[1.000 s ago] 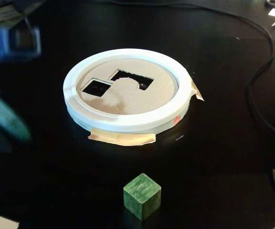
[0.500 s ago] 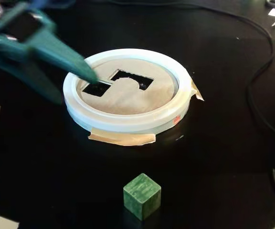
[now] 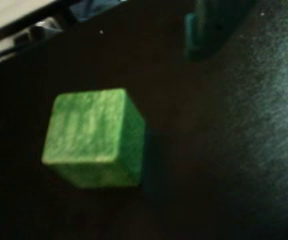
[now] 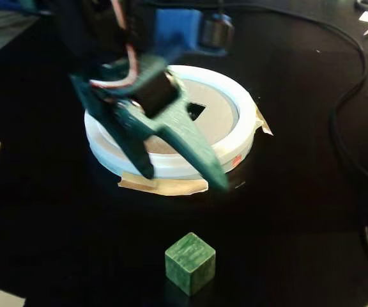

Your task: Pick up the square block and drop it in corresponding square shaped hole

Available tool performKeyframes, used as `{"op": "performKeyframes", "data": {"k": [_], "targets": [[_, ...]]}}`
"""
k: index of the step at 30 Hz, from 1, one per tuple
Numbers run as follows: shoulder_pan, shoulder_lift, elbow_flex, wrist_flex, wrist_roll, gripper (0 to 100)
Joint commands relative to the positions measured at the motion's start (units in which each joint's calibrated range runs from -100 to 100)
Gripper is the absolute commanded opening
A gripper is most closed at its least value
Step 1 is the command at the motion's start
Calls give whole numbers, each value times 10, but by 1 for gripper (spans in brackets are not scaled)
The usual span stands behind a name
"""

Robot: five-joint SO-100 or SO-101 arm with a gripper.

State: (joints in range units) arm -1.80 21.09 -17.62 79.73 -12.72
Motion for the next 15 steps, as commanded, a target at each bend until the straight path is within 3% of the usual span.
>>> {"op": "performKeyframes", "data": {"k": [1, 15], "targets": [[33, 123, -175, 46, -2, 99], [44, 215, -222, 38, 1, 99]]}}
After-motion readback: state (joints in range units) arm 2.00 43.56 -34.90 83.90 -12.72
